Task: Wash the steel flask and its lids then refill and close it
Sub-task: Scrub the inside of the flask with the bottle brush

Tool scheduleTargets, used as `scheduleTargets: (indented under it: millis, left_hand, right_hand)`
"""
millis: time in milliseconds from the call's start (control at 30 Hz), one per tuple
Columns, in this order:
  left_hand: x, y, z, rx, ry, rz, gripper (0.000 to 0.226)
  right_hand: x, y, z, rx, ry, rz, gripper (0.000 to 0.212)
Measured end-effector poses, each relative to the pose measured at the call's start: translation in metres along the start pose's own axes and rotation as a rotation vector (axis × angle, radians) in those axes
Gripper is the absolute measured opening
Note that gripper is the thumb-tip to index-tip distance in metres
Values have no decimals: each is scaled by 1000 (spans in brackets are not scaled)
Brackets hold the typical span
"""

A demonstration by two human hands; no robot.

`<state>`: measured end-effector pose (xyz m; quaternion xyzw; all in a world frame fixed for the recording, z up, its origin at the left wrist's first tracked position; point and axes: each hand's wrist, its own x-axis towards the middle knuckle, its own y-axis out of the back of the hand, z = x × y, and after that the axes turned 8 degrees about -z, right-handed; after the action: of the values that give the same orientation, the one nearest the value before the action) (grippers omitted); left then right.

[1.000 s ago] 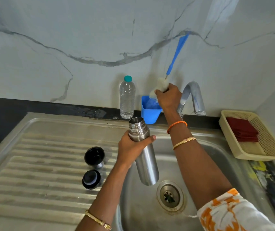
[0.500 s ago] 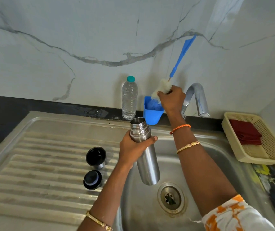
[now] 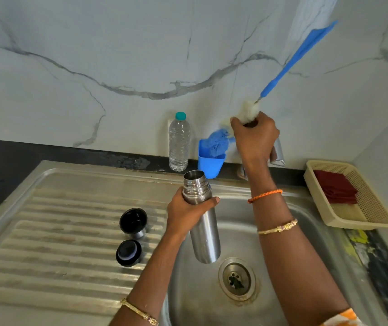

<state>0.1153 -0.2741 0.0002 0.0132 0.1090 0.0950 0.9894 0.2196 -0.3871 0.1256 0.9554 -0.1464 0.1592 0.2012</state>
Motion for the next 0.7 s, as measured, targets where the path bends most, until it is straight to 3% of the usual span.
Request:
scheduleTargets:
  millis: [267, 467, 567, 700]
  left_hand:
    - [-33, -7, -1, 70, -43, -24, 53]
    - [-60, -11, -6, 90, -45, -36, 55]
    - [-71, -14, -12, 129, -64, -32, 52]
    - [-85, -22, -23, 195, -71, -73, 52]
  right_hand:
    - [-47, 39, -32, 112, 130, 135, 16]
    - [-73, 60, -31, 153, 95, 168, 19]
    - [-90, 75, -27, 199, 19, 209, 17]
    - [-118, 105, -13, 453, -209, 276, 15]
